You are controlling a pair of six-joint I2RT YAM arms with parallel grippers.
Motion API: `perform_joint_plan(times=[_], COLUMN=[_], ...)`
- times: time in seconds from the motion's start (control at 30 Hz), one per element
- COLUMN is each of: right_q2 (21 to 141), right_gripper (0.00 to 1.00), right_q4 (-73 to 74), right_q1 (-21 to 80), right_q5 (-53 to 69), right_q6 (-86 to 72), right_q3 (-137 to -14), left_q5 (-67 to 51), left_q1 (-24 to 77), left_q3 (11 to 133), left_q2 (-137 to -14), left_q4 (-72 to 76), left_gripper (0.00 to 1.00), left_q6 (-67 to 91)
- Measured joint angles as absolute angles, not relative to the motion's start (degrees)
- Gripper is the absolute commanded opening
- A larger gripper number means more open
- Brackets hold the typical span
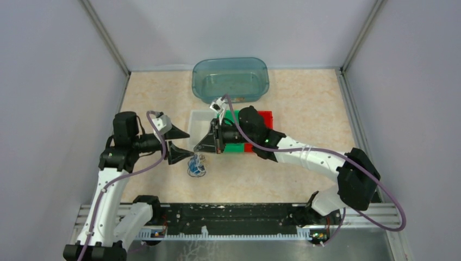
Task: Untangle the cables
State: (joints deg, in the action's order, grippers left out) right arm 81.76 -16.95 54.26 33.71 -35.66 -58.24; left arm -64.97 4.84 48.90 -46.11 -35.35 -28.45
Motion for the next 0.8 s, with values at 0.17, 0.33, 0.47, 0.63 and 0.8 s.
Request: perform_joint_plan(times=[0.17, 0.33, 0.47, 0.63, 0.8], right_q2=[81.9, 82.3, 82.7, 83.4, 83.4], right_gripper=[0.0, 0.0, 0.0, 0.0, 0.44], right_q4=[-19.0, -21.2, -23.0, -24.7, -25.0], right_q1=[55.0, 55.1, 55.5, 55.5, 55.5], right_q5=[35.4, 36.6, 37.0, 37.2, 36.8], right_q6=[-37.3, -39.3, -40.6, -41.8, -42.6], right_q3=[-58.3, -58.3, -58.3, -58.3, -58.3], left_q5=[-66.7, -69.7, -72.1, -74.2, -74.0], left_q1=[4.9, 5.1, 5.2, 5.4, 5.5], left_q3=[48.8, 47.9, 47.6, 47.6, 47.7], left_q2=[-46.1, -46.1, -46.1, -46.1, -46.1], left_q4=[-34.5, -34.4, -34.4, -34.4, -34.4], left_gripper=[0.65, 0.55, 0.39, 0.13, 0.0], left_q6=[-28.3, -28.3, -28.3, -28.1, -28.1])
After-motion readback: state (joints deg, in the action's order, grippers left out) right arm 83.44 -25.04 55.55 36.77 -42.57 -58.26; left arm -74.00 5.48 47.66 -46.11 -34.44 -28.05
